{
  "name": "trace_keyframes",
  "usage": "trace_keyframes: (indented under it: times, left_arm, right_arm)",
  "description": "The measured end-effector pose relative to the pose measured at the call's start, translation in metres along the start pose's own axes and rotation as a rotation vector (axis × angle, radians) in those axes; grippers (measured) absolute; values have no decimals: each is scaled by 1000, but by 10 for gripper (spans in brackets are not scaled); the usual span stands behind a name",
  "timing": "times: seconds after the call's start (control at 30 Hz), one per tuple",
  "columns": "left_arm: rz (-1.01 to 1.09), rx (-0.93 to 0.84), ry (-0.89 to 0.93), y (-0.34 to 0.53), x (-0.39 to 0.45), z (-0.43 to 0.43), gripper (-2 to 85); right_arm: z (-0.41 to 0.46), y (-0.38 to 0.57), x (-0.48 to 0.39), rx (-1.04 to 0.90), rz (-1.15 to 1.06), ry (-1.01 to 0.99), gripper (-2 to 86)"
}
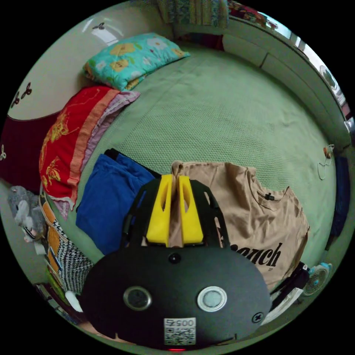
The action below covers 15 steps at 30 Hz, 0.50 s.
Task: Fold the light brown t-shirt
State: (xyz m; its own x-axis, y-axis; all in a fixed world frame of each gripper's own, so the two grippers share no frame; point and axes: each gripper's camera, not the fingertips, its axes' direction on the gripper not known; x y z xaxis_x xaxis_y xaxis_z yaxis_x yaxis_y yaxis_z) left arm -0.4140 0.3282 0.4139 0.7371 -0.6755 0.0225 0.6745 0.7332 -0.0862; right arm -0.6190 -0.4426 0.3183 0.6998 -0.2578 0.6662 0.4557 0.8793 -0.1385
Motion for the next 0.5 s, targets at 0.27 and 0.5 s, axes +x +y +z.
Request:
trace_keyframes:
  times: [0.27,0.5]
  left_arm:
    - [53,-65,51,6,9,-4,52]
    - [32,-92,-5,5,9,4,51]
  right_arm:
    - [-4,76,125,42,231,-208,8]
    - [-28,125,143,85,227,-156,44]
